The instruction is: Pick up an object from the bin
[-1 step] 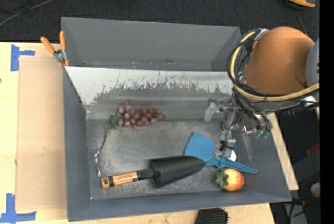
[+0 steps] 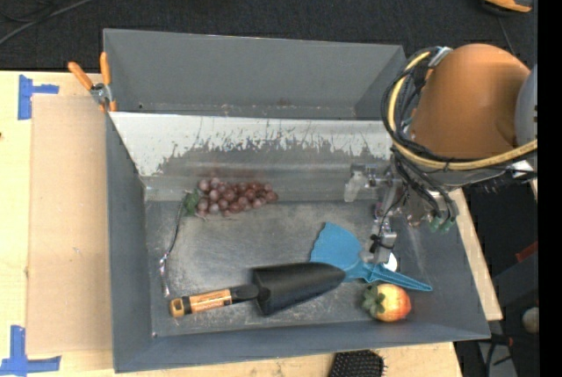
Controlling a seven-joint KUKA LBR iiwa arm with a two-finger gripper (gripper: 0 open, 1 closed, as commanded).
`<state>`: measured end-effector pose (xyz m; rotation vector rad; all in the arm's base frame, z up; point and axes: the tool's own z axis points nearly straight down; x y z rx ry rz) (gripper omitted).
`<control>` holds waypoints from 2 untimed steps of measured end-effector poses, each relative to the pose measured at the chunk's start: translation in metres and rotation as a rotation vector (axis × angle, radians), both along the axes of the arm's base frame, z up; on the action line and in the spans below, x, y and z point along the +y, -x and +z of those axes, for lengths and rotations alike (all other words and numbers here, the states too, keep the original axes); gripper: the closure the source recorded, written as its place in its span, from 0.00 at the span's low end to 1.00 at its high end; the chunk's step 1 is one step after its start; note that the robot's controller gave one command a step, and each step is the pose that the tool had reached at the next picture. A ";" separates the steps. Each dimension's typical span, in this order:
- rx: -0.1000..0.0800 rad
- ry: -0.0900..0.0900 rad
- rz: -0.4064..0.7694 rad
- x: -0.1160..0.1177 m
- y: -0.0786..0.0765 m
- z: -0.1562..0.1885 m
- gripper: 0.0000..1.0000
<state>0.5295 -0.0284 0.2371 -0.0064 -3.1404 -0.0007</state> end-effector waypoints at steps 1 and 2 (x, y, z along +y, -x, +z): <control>-0.004 0.000 0.072 0.009 0.019 -0.062 0.00; -0.014 0.000 0.022 0.026 -0.010 -0.142 0.00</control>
Offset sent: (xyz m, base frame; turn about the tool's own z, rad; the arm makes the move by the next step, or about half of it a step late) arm 0.0155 0.0300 -0.1540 -0.0127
